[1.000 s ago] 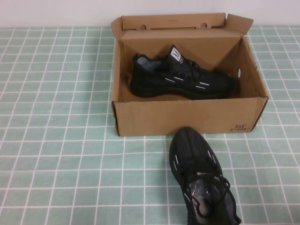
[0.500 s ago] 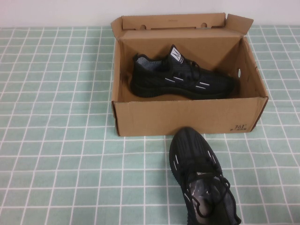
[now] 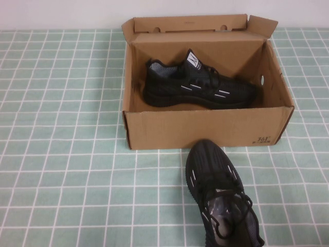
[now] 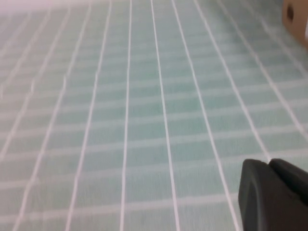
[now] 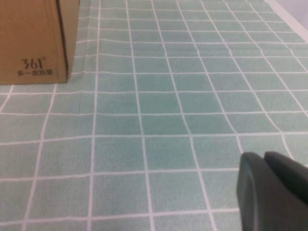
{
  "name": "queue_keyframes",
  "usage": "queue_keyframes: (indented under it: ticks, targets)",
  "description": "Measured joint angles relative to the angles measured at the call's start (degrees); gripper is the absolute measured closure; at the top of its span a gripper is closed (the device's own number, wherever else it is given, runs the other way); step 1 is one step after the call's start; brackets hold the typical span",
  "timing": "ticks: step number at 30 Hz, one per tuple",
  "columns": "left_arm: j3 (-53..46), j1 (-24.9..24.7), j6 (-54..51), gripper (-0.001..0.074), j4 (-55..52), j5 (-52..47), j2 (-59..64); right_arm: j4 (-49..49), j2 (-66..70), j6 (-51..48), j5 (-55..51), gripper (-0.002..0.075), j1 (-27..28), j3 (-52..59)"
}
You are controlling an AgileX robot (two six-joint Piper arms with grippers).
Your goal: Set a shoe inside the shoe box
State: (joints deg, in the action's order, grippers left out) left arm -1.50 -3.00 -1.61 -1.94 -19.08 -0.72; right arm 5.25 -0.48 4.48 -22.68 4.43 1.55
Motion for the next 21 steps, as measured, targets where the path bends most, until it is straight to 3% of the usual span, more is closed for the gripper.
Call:
queue_keyframes:
  ticks: [8, 10, 11, 14, 15, 21]
  targets:
    - [0.00, 0.00, 0.00, 0.0738, 0.00, 12.55, 0.00, 0.00, 0.00, 0.00, 4.38, 0.0734, 0.00, 0.00]
    - [0.00, 0.00, 0.00, 0.0738, 0.00, 15.69, 0.00, 0.00, 0.00, 0.00, 8.89, 0.0734, 0.00, 0.00]
    - [0.00, 0.00, 0.00, 0.0738, 0.00, 17.15, 0.00, 0.35, -1.53, 0.01, 27.28, 0.0733, 0.03, 0.16]
    - [0.00, 0.00, 0.00, 0.0738, 0.00, 19.46, 0.00, 0.35, -1.53, -0.31, 40.31, 0.0733, 0.03, 0.16]
    - [0.00, 0.00, 0.00, 0.0738, 0.00, 19.74, 0.00, 0.00, 0.00, 0.10, 27.81, 0.0734, 0.00, 0.00]
    - [0.00, 0.00, 0.00, 0.0738, 0.00, 20.36, 0.00, 0.00, 0.00, 0.10, 43.90, 0.0734, 0.00, 0.00]
